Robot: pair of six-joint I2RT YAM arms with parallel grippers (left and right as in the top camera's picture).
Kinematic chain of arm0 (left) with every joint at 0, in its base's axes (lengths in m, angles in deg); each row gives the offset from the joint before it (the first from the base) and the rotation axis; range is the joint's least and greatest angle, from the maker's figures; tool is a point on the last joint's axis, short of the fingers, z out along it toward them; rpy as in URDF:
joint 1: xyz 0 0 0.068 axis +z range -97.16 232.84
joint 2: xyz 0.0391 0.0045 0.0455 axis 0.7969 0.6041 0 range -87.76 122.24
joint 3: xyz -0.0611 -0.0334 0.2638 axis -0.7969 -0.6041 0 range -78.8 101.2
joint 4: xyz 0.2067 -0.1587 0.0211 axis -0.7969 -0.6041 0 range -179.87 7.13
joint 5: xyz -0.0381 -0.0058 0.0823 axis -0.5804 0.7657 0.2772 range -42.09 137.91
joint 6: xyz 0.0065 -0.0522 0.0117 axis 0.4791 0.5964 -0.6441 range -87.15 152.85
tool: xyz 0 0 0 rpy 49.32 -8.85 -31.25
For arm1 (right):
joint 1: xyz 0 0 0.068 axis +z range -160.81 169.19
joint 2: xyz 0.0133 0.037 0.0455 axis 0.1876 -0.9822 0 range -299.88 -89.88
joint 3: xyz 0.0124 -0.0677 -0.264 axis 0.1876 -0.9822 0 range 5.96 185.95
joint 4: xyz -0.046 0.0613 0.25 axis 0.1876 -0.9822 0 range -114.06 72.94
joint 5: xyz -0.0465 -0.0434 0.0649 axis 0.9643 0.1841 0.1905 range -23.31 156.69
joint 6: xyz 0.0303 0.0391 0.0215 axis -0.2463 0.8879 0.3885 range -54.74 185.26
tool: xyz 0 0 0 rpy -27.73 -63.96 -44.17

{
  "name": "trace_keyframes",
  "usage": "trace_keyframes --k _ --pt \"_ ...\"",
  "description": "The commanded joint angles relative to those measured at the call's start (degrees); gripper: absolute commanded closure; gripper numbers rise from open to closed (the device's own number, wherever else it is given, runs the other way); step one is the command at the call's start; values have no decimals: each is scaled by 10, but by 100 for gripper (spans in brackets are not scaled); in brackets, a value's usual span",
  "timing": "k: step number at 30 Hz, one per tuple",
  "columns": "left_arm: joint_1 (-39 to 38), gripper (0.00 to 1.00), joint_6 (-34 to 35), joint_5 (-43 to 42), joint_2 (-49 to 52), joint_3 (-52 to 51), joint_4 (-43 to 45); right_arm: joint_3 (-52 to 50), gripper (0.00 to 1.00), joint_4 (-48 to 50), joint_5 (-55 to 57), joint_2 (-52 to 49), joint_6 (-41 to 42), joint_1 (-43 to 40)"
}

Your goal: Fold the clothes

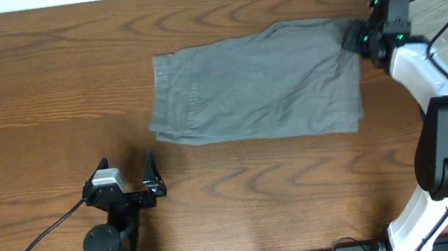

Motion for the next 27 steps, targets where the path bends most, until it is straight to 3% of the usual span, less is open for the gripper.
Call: trace_keyframes --k 1,3,5,6,18,22,27 --pt "-1 2 -6 -7 -3 -10 -19 75 74 -44 15 -7 -38 -11" --pt "-1 2 -6 -7 -3 -10 -19 113 28 -85 15 -7 -38 -11" --pt "-1 2 -6 -7 -3 -10 -19 143 7 -118 14 -7 -37 -11" --pt "-1 2 -6 -7 -3 -10 -19 155 3 -133 12 -7 -37 -11" --pt "-1 2 -6 -7 -3 -10 -19 146 1 -269 -137 -8 -37 35" --pt "-1 2 -6 -7 -3 -10 -19 90 11 -266 -137 -8 -37 84" --pt "-1 2 -6 -7 -3 -10 -19 24 1 -248 -90 -8 -19 138"
